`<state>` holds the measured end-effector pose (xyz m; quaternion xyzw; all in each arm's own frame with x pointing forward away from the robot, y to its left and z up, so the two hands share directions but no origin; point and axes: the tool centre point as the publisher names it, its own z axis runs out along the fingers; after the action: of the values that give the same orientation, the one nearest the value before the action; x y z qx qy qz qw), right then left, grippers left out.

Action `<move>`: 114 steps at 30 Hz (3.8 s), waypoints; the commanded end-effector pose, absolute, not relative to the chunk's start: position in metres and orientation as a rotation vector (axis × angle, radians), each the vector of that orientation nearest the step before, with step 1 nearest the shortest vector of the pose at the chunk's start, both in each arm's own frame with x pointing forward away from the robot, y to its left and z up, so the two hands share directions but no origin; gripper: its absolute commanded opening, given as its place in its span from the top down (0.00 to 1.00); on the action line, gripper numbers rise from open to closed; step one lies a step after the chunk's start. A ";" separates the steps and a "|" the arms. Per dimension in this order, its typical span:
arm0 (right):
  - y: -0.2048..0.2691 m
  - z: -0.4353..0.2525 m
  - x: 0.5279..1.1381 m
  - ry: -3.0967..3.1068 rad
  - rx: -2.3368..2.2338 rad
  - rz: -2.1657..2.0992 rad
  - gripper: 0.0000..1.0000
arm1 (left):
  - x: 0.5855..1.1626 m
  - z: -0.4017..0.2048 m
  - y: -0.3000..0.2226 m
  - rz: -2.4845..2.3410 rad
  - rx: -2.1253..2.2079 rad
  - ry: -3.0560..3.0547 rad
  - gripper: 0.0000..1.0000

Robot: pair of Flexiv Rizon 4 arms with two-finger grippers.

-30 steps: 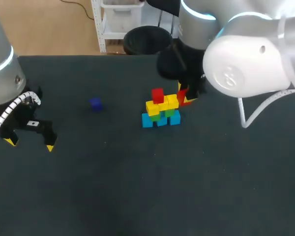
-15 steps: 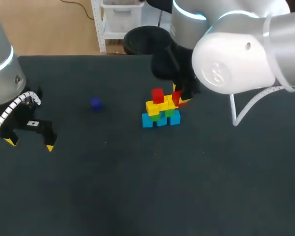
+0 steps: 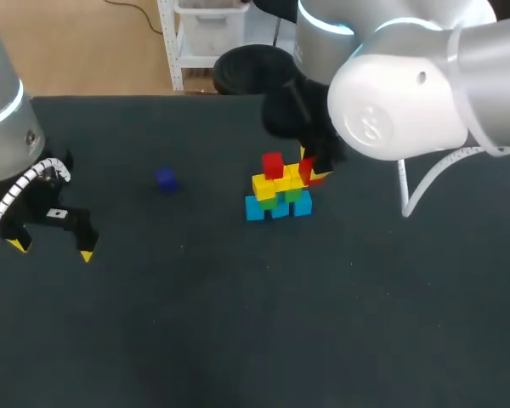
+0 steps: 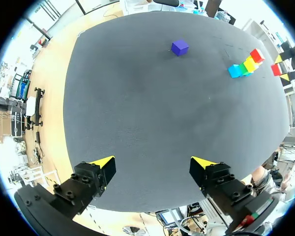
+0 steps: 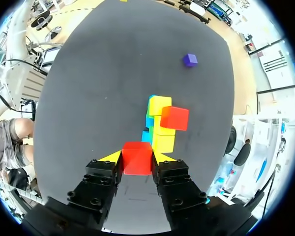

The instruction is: Place the blue cubes, place green cubes on the blue cubes, place the yellow cubes on the green cubes, then place the red cubes on the yellow cubes, and place purple cube on the red cubes.

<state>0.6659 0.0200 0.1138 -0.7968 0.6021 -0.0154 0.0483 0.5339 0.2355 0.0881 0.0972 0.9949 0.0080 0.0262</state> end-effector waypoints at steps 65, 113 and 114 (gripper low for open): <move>0.035 0.102 0.697 1.812 -2.463 -0.001 1.00 | 0.535 0.088 0.236 0.024 0.303 3.077 0.00; 0.041 0.094 0.700 1.815 -2.504 -0.011 1.00 | 0.535 0.088 0.236 0.024 0.303 3.077 0.00; 0.041 0.094 0.700 1.815 -2.504 -0.012 1.00 | 0.535 0.088 0.236 0.024 0.303 3.077 0.00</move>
<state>0.6984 0.0399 0.0942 -0.8096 0.5864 -0.0040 0.0263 0.5339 0.2355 0.0881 0.0972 0.9949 0.0080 0.0262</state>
